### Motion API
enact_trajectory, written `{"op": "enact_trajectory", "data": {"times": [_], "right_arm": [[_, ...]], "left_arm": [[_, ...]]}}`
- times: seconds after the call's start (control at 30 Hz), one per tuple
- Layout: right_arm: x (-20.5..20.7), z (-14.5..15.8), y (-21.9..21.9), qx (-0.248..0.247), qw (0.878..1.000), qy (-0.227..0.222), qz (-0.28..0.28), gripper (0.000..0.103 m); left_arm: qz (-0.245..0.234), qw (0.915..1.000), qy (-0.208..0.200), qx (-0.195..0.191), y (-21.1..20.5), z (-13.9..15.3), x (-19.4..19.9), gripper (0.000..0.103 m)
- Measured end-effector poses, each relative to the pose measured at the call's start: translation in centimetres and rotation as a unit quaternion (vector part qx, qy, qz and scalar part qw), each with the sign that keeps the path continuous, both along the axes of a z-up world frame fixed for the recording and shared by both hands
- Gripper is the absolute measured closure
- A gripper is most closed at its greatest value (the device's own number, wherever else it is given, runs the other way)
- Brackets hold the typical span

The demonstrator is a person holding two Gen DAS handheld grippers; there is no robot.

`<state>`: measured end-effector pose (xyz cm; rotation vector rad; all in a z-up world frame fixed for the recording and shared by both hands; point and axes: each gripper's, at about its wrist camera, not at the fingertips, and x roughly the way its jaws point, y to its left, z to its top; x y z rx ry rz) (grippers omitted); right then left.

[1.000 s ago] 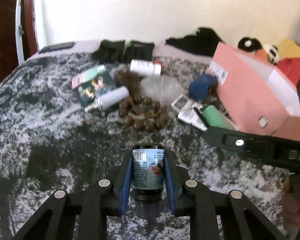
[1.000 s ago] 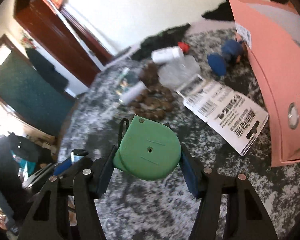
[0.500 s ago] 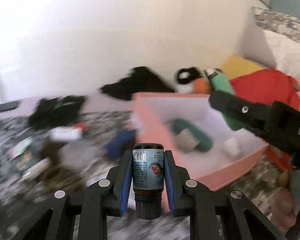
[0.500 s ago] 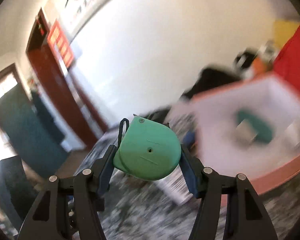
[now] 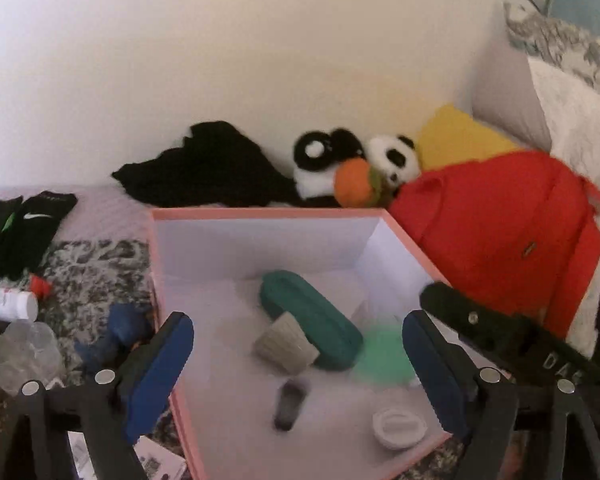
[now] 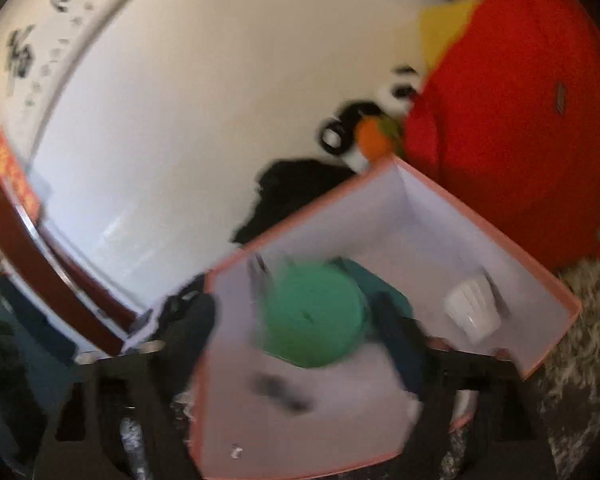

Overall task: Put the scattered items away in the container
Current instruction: 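Carry the bottle and green tape measure over the pink box and release both, then grasp the white LED bulb with the left tool while the right tool grasps the battery card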

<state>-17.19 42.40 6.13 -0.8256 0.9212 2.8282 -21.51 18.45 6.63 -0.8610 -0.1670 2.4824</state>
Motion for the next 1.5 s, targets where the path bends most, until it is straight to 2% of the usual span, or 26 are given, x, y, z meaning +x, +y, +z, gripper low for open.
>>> {"op": "enact_trajectory", "data": {"times": [0.13,0.27,0.4,0.53,0.6,0.7,0.8,0.9,1.0,1.03,1.07,1.13,1.17,1.2,1.37,1.4,1.43,1.5], "right_arm": [[0.9,0.8,-1.2,0.013,1.000,0.021,0.002,0.013],[2.0,2.2,-4.4,0.041,0.998,0.046,0.021,0.013],[2.0,3.0,-11.6,0.088,0.990,0.064,0.094,0.013],[1.4,2.3,-20.3,0.146,0.972,0.062,0.176,0.013],[0.8,0.7,-25.2,0.176,0.958,0.044,0.221,0.013],[-0.3,-2.5,-30.4,0.218,0.939,-0.001,0.267,0.013],[-1.6,-6.2,-33.2,0.280,0.921,-0.066,0.264,0.013],[-2.9,-10.4,-34.5,0.366,0.884,-0.145,0.254,0.013],[-3.6,-13.6,-35.1,0.439,0.842,-0.181,0.256,0.013],[-3.9,-14.6,-35.2,0.466,0.827,-0.188,0.252,0.014],[-4.3,-15.4,-35.1,0.485,0.817,-0.193,0.245,0.014],[-5.3,-16.7,-34.8,0.515,0.800,-0.203,0.231,0.014],[-6.0,-17.4,-34.7,0.518,0.798,-0.206,0.229,0.015],[-6.6,-17.7,-34.5,0.514,0.801,-0.204,0.229,0.015],[-9.1,-17.9,-33.6,0.483,0.825,-0.183,0.229,0.014],[-9.5,-18.0,-33.4,0.477,0.829,-0.178,0.231,0.014],[-9.8,-17.9,-33.1,0.463,0.835,-0.177,0.238,0.014],[-10.3,-17.4,-32.7,0.430,0.847,-0.176,0.256,0.046]], "left_arm": [[0.034,0.9990,0.018,-0.024,-4.6,0.3,1.3,0.012],[0.086,0.9949,0.027,-0.046,-11.6,-0.3,3.3,0.010],[0.153,0.9841,0.033,-0.084,-19.1,-1.9,5.1,0.007],[0.187,0.9768,0.012,-0.103,-25.2,-4.6,5.8,0.006],[0.194,0.9744,0.005,-0.114,-27.5,-6.2,5.9,0.006],[0.174,0.9748,-0.017,-0.139,-29.3,-8.9,4.7,0.006],[0.140,0.9756,-0.029,-0.166,-29.3,-10.9,2.7,0.006],[0.104,0.9748,-0.037,-0.194,-29.0,-13.1,0.4,0.007],[0.091,0.9716,-0.063,-0.209,-29.3,-15.4,-2.1,0.007],[0.087,0.9708,-0.076,-0.210,-29.5,-16.4,-3.1,0.011],[0.082,0.9697,-0.094,-0.210,-29.8,-17.5,-4.4,0.014],[0.074,0.9712,-0.102,-0.202,-29.9,-18.5,-5.8,0.025],[0.069,0.9719,-0.106,-0.198,-30.0,-19.0,-6.6,0.025],[0.065,0.9730,-0.109,-0.193,-30.0,-19.4,-7.3,0.026],[0.043,0.9811,-0.092,-0.165,-28.0,-19.2,-9.7,0.034],[0.039,0.9815,-0.090,-0.164,-27.4,-19.4,-9.9,0.037],[0.036,0.9807,-0.088,-0.171,-26.9,-19.6,-10.0,0.046],[0.033,0.9796,-0.087,-0.178,-26.3,-19.6,-10.0,0.055]]}}
